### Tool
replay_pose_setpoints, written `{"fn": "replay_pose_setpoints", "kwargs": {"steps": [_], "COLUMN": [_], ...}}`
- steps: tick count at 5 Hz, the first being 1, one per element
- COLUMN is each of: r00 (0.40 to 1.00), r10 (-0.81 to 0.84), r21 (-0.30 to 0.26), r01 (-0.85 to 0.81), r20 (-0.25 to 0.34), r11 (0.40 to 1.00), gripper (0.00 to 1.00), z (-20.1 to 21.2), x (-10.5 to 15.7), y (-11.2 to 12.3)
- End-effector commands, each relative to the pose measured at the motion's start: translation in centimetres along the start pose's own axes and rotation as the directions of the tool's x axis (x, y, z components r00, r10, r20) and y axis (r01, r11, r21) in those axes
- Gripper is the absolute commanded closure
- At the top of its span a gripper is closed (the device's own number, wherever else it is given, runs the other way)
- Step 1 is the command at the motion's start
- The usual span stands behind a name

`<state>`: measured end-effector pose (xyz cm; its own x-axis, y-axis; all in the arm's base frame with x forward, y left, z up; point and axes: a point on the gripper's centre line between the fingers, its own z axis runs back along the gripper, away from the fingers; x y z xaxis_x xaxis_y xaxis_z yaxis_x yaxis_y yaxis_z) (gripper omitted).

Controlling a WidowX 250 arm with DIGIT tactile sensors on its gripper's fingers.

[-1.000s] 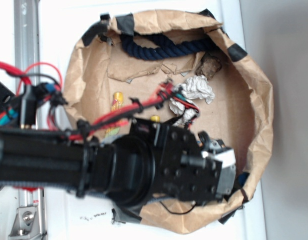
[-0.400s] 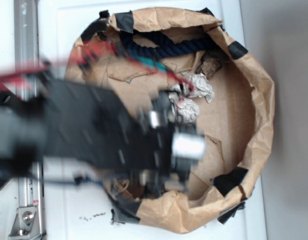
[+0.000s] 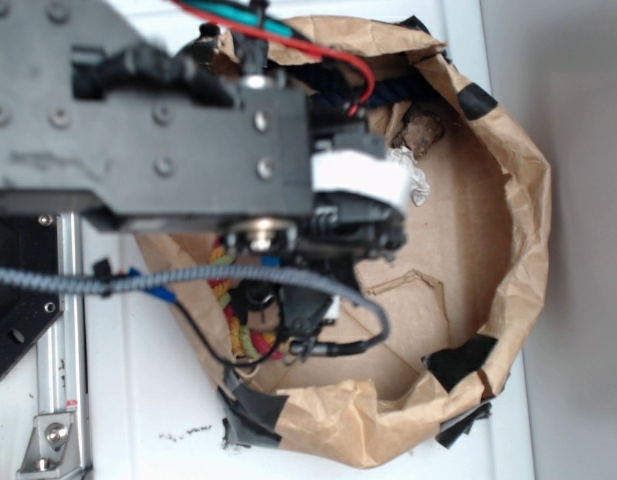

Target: Grab the blue block.

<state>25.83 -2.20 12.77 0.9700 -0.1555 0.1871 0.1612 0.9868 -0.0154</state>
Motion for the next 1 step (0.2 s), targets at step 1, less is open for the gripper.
{"fn": "replay_pose_setpoints", "kwargs": {"steps": [1], "r00": [1.000], "r10": [0.021], "r21": [0.024], "r01": [-0.021], "r20": [0.018], "r11": [0.999], "gripper": [1.00], "z": [0.43], "x": [2.71], "y": [-0.86]}}
